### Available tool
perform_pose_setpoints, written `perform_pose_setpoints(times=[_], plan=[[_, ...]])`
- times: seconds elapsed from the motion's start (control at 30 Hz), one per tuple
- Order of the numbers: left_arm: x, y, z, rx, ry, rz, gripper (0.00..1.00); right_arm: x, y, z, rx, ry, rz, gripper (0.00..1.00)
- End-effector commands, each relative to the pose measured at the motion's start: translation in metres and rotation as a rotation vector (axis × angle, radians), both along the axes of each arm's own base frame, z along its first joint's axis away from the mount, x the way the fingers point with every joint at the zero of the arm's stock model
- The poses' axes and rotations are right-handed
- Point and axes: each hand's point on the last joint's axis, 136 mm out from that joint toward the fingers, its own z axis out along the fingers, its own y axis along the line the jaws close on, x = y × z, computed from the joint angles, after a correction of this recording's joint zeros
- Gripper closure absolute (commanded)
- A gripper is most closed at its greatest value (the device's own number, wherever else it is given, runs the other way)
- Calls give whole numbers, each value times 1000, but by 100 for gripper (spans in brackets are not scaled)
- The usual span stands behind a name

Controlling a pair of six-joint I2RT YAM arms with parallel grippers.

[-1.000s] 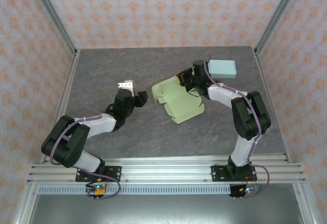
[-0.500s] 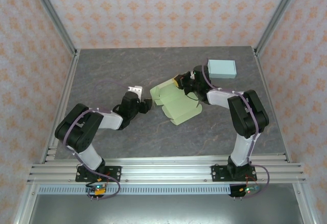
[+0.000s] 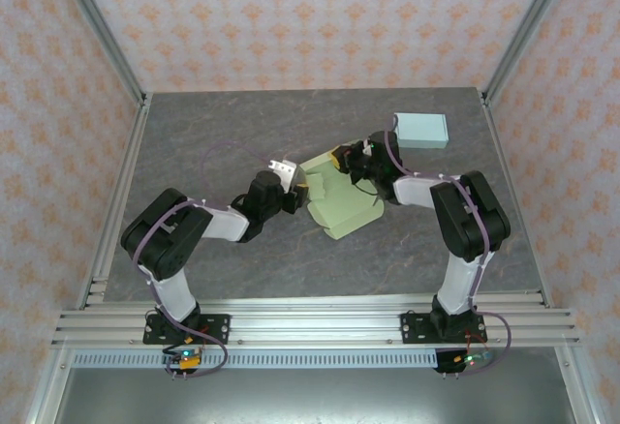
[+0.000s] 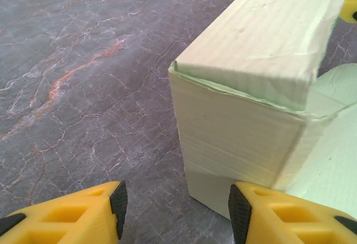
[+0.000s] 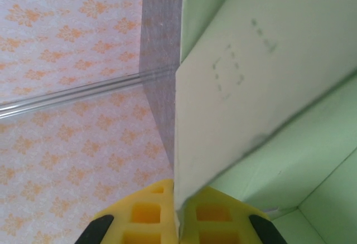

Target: Fold the paper box

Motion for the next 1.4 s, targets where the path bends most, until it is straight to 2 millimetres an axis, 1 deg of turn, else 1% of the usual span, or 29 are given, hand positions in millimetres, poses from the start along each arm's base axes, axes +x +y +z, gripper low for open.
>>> perform_pose_setpoints(times=[0.0, 0.13, 0.27, 0.33, 0.5, 0.57, 0.67, 0.9, 1.0, 1.07, 1.13, 1.2, 1.37], plan=[[11, -10, 14, -42, -41, 15, 48, -8, 2, -2, 2, -12, -10, 100], [9, -25, 17, -63, -51, 19, 47, -14, -1, -4, 25, -33, -66, 100], [8, -28, 19, -153, -60, 56, 46, -16, -6, -6, 61, -56, -119, 100], [8, -27, 17, -149, -57, 69, 45, -16, -7, -7, 60, -56, -125, 100], [7, -32, 24, -171, -57, 49, 43, -19, -14, -6, 53, -62, -159, 100], [2, -33, 26, -181, -59, 46, 41, -19, -18, -5, 47, -63, -178, 100], [-7, -30, 25, -181, -52, 43, 40, -17, -18, -4, 46, -66, -183, 100], [-26, -26, 18, -145, -45, -6, 40, -18, -16, -12, 66, -51, -179, 100], [-34, -26, 12, -130, -34, -21, 40, -20, -15, -12, 76, -70, -172, 100], [-37, -20, 9, -127, -35, -5, 40, -22, -12, -8, 88, -102, -151, 100], [-38, -15, 11, -120, -47, 12, 40, -23, -8, -4, 99, -133, -126, 100], [-37, -13, 12, -101, -52, 21, 40, -25, -8, -5, 100, -141, -122, 100], [-27, -23, 20, -108, -73, 7, 40, -29, -8, -12, 113, -147, -120, 100]])
